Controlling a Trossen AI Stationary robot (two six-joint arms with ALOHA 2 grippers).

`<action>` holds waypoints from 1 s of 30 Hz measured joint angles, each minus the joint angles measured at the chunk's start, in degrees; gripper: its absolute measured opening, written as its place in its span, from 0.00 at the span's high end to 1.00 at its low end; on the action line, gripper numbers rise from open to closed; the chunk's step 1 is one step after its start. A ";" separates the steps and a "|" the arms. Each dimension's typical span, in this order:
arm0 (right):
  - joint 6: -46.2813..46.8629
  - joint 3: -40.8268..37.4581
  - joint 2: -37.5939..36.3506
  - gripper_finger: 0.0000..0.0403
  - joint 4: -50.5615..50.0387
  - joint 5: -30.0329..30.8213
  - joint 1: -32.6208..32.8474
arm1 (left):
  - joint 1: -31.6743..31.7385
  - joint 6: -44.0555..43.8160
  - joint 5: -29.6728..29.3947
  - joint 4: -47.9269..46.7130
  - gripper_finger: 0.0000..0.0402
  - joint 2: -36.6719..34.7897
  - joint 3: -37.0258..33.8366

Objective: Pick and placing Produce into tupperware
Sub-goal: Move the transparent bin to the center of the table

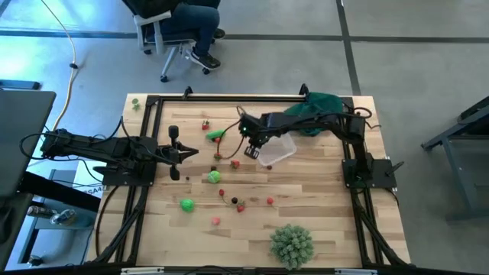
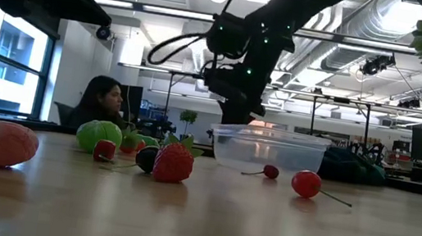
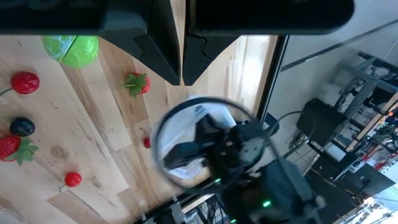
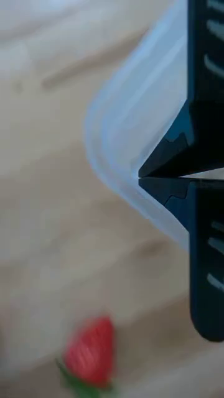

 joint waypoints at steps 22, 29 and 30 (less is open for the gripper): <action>-4.20 0.35 0.00 1.00 1.42 -1.11 6.01 | 0.00 -1.29 0.00 0.02 0.98 0.02 0.00; -4.22 0.35 0.00 1.00 -0.80 3.22 0.57 | 0.00 -1.30 0.00 0.02 0.98 0.02 0.00; -4.27 0.35 0.00 1.00 -0.76 3.25 -0.22 | 0.00 -1.29 0.00 0.02 0.98 0.02 0.00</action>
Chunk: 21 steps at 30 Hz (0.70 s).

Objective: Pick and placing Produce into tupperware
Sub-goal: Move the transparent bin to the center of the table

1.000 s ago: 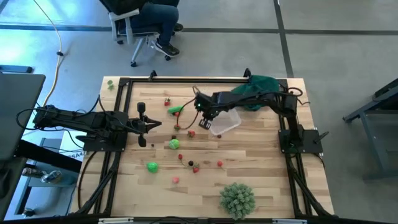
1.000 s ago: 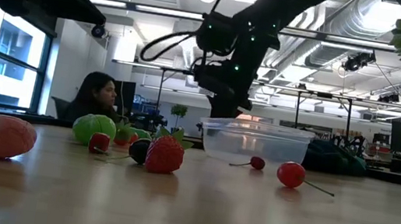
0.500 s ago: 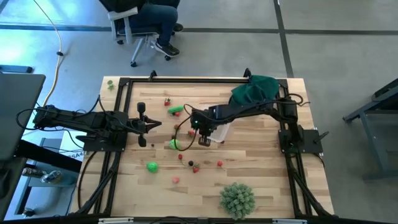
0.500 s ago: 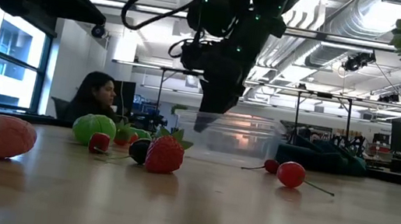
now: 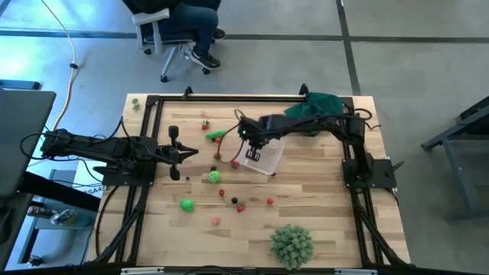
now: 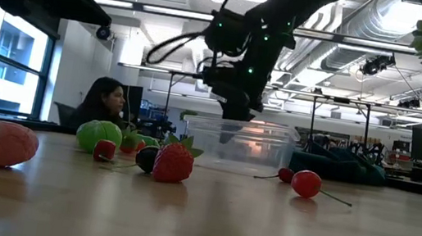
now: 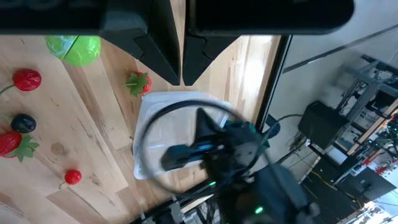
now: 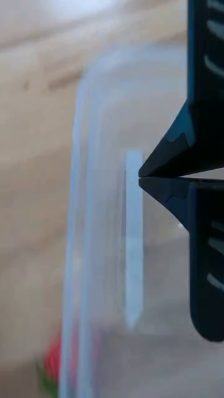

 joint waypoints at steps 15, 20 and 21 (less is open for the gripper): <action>-2.09 0.00 0.00 1.00 5.51 -4.45 -6.56 | 0.00 0.00 0.00 0.00 0.98 0.00 0.00; -3.91 0.00 0.00 1.00 8.19 -9.64 -6.49 | 0.00 0.00 0.00 0.00 0.98 0.00 0.00; -4.07 0.00 0.00 1.00 8.29 -10.51 -6.47 | 0.00 0.00 0.00 0.00 0.98 0.00 0.00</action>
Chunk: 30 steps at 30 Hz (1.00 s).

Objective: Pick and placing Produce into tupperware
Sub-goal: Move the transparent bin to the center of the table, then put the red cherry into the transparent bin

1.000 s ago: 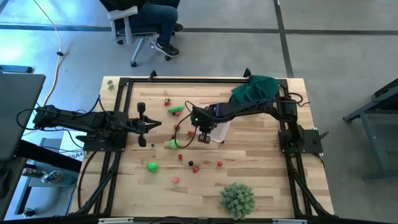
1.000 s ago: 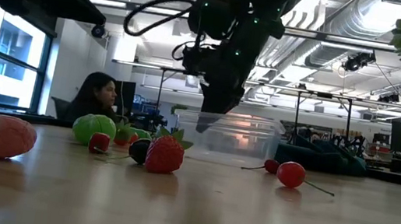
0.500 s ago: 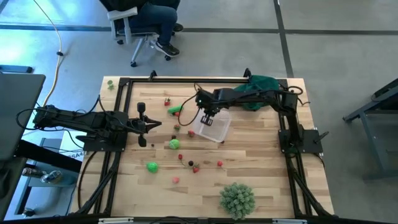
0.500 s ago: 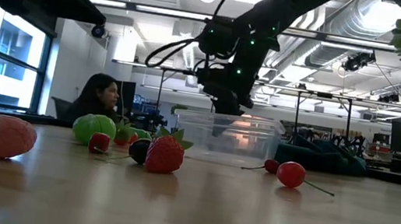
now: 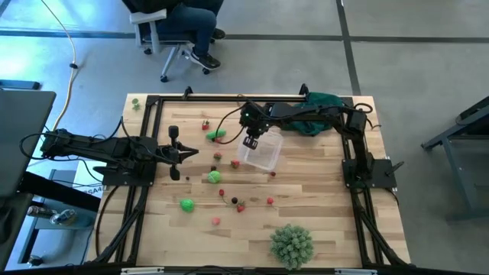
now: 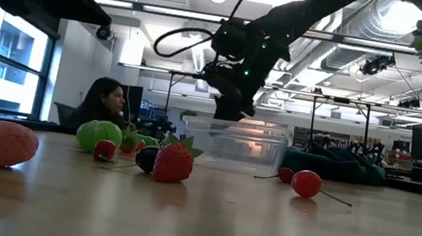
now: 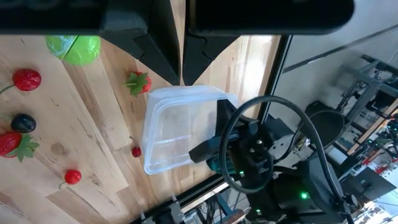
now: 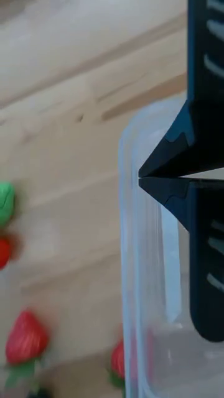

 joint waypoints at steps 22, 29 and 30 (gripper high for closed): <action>0.09 0.00 -9.85 1.00 -9.29 -3.97 1.62 | 0.00 0.50 -0.02 0.00 0.98 0.00 0.00; 0.40 -0.10 -22.18 1.00 -13.92 0.12 5.57 | 0.00 0.55 -0.02 -0.07 0.98 0.00 -0.02; 1.02 -0.56 -24.10 1.00 -14.05 1.44 6.38 | 0.00 0.59 -0.02 -0.09 0.98 0.00 -0.02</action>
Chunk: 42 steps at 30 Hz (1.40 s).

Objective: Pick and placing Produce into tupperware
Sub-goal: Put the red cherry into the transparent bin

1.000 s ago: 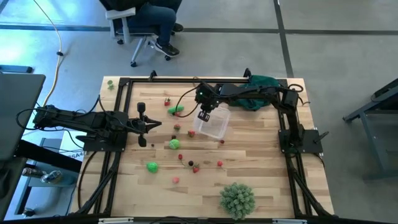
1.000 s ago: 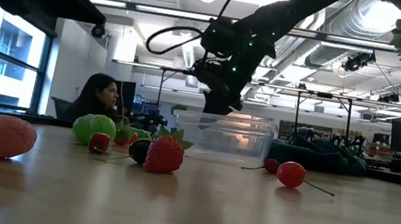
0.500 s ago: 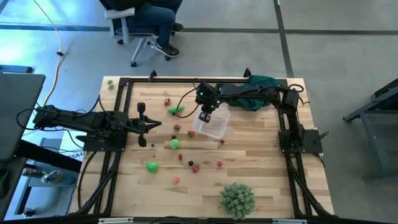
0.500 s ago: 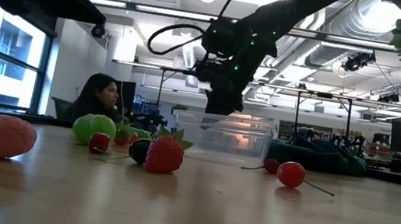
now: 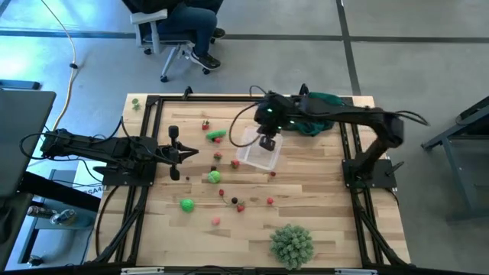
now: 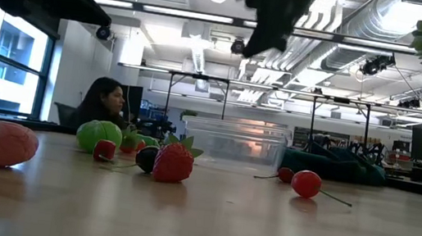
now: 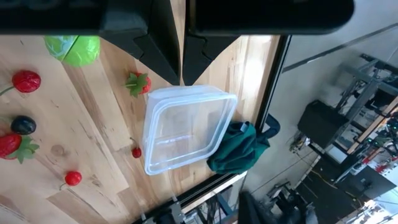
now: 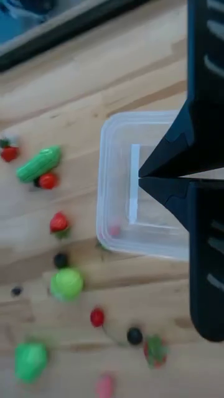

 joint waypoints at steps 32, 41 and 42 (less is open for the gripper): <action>10.37 -48.44 -31.55 1.00 25.16 1.33 14.19 | 0.05 1.53 0.50 -20.00 0.98 -0.89 15.73; 9.17 -48.44 -31.53 1.00 24.91 0.42 15.68 | 0.05 4.89 4.49 -25.24 0.98 -0.94 19.52; 9.17 -48.44 -31.43 1.00 24.99 0.53 16.28 | 0.06 4.82 4.66 -25.95 0.98 -0.92 19.52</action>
